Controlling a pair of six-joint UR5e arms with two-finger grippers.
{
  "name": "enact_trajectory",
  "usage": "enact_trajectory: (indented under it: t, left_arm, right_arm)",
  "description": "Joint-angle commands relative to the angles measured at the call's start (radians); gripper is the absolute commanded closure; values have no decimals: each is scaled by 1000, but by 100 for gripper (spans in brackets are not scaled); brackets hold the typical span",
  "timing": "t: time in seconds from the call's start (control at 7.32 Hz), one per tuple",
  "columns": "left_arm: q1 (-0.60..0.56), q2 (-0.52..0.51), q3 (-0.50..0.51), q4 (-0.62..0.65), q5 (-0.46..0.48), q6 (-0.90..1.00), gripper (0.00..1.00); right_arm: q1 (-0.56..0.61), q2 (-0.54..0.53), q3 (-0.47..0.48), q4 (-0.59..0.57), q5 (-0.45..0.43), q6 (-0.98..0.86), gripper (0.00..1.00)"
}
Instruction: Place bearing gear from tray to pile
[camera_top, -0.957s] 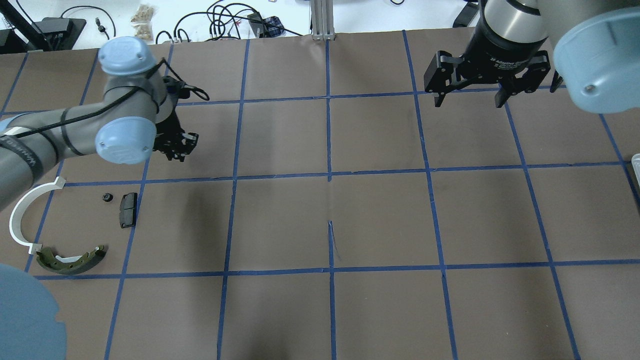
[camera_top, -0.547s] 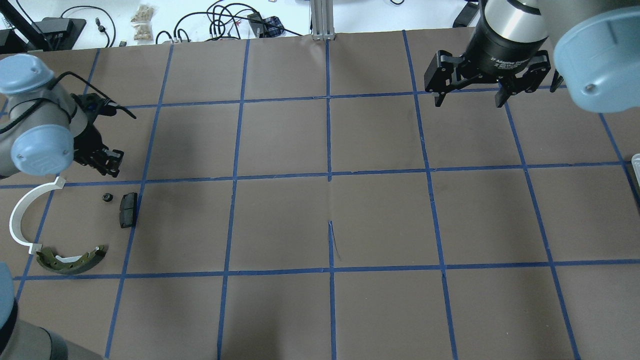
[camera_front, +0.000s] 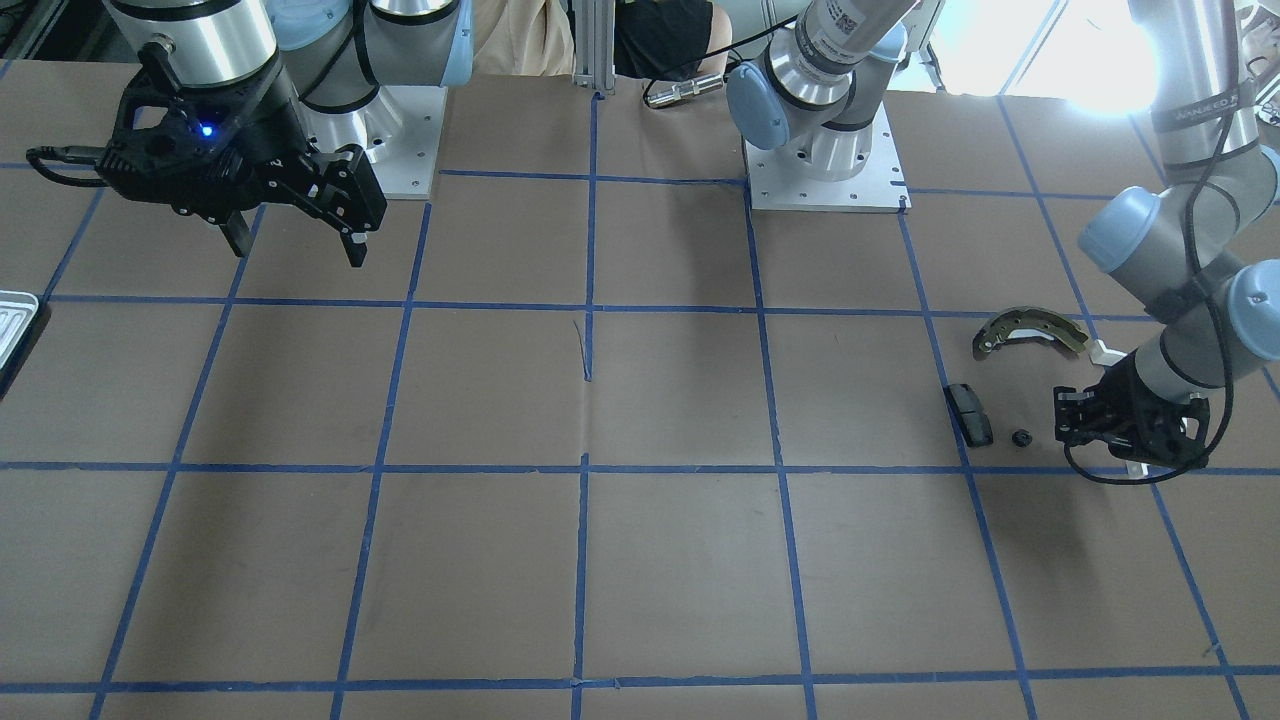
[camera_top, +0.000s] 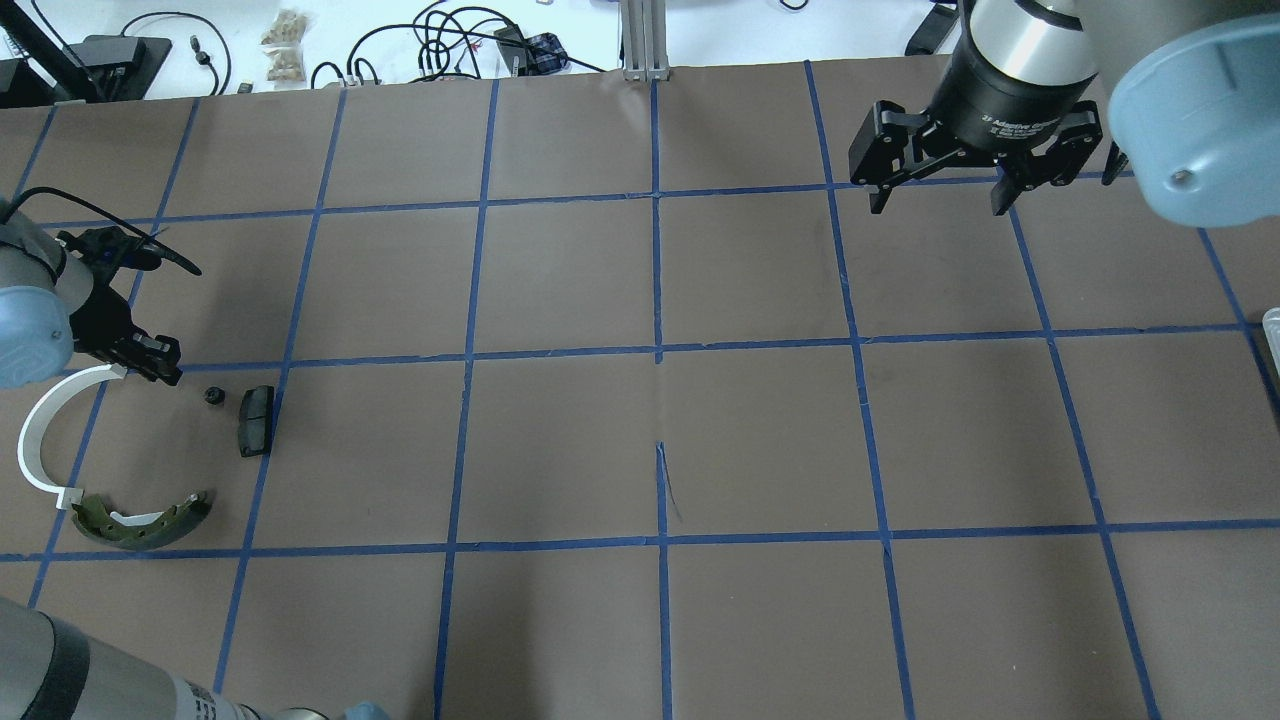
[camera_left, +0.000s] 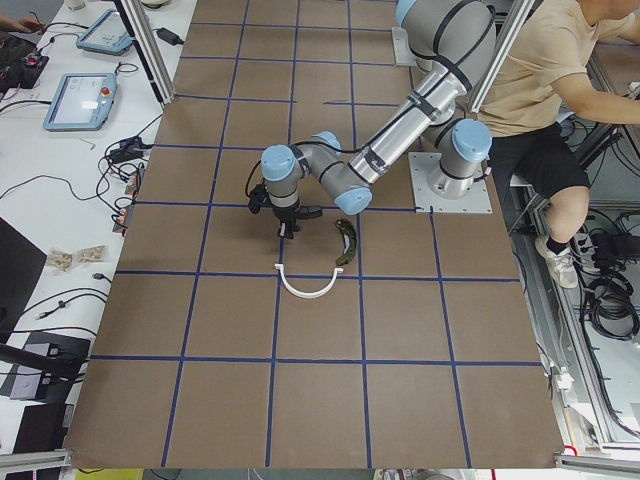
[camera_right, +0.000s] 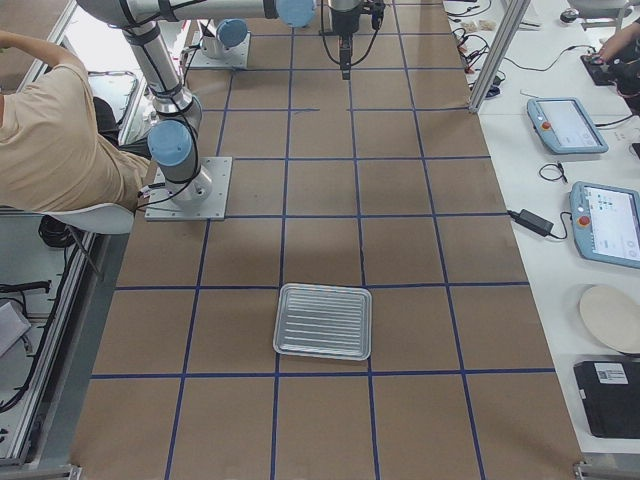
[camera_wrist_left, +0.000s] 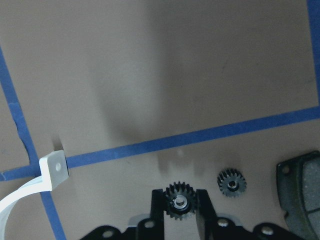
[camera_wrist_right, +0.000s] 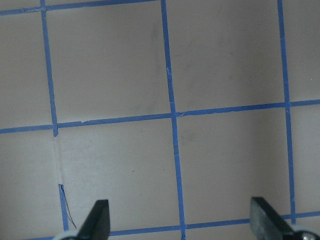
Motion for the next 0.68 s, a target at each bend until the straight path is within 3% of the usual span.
enact_trajectory:
  t: [0.0, 0.14, 0.27, 0.41, 0.55]
  left_arm:
    - [-4, -9, -17, 15, -9, -4, 100]
    - [-4, -7, -21, 15, -11, -2, 100]
    - [-2, -4, -20, 15, -9, 1, 8]
    - [-6, -1, -18, 9, -11, -3, 0]
    - [-16, 22, -3, 1, -8, -11, 0]
  right_arm:
    - [0, 1, 1, 0, 0, 0, 0]
    - [0, 0, -1, 0, 0, 0, 0]
    - [0, 0, 1, 2, 0, 2, 0]
    - [0, 0, -1, 0, 0, 0, 0]
    - [0, 0, -1, 2, 0, 0, 0]
